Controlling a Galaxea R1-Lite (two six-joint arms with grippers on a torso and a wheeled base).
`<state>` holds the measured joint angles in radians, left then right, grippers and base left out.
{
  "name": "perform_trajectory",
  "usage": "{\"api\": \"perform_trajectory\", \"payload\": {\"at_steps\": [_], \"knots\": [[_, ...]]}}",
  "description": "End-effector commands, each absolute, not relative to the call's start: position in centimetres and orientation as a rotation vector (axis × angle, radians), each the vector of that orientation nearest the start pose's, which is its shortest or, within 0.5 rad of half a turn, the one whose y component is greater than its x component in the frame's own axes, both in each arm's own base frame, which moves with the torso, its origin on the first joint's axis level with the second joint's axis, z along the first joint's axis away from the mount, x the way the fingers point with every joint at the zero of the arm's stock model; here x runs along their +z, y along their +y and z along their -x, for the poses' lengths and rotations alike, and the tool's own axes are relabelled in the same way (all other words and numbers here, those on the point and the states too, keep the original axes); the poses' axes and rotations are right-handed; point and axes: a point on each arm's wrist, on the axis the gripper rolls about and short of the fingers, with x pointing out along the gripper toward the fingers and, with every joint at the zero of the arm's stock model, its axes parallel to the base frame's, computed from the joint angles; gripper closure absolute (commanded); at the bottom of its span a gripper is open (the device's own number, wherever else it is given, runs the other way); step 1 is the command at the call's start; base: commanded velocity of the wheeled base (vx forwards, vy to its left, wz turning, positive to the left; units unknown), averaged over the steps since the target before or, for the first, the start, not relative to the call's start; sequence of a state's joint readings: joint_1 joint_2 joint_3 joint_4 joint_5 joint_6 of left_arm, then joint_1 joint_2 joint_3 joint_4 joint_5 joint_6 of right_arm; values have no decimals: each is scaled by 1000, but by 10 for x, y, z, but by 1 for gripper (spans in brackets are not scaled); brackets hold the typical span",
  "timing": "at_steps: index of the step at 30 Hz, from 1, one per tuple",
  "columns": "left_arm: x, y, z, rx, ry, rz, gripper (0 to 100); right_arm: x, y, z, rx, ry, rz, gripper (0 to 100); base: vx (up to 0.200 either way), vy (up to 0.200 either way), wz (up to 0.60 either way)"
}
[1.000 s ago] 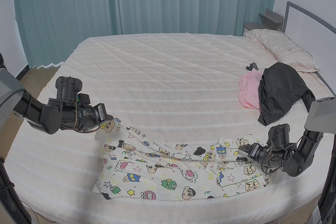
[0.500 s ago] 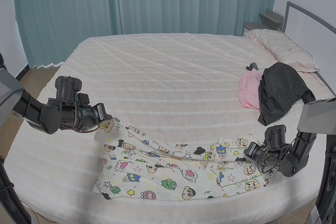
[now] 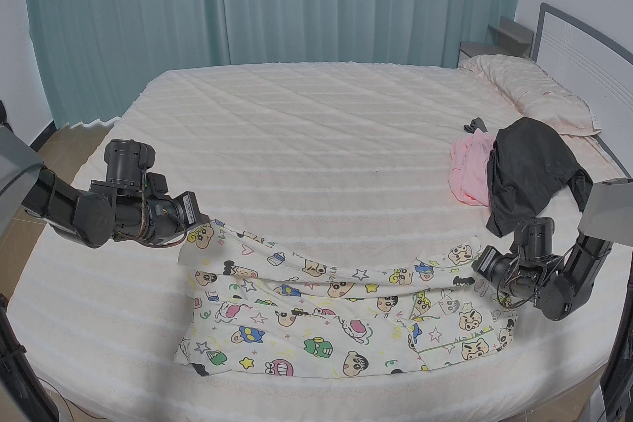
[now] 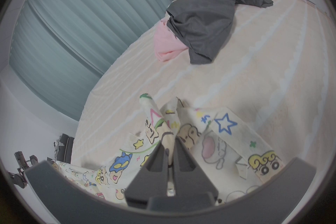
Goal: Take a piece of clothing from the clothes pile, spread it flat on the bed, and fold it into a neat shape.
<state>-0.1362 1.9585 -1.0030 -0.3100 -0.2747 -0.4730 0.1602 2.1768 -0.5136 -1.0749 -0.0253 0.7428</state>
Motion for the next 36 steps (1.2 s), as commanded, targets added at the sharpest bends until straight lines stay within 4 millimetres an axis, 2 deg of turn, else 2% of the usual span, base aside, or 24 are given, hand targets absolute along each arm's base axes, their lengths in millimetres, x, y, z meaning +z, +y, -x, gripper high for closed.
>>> {"api": "perform_trajectory", "payload": {"at_steps": [1,14,17,23,36], "knots": [[124,-55,-354,-238,718,495,100,23,47,-317,-80,555,-677,100,0,0,0],[149,-55,-372,-230,654,553,100,35,47,-335,-79,539,-683,100,0,0,0],[149,-53,-373,-219,659,555,100,34,48,-336,-78,542,-682,100,0,0,0],[129,-46,-381,-137,723,550,100,37,48,-340,-73,525,-685,100,0,0,0],[125,-33,-383,-151,732,578,100,43,48,-340,-63,502,-706,100,0,0,0]]}}
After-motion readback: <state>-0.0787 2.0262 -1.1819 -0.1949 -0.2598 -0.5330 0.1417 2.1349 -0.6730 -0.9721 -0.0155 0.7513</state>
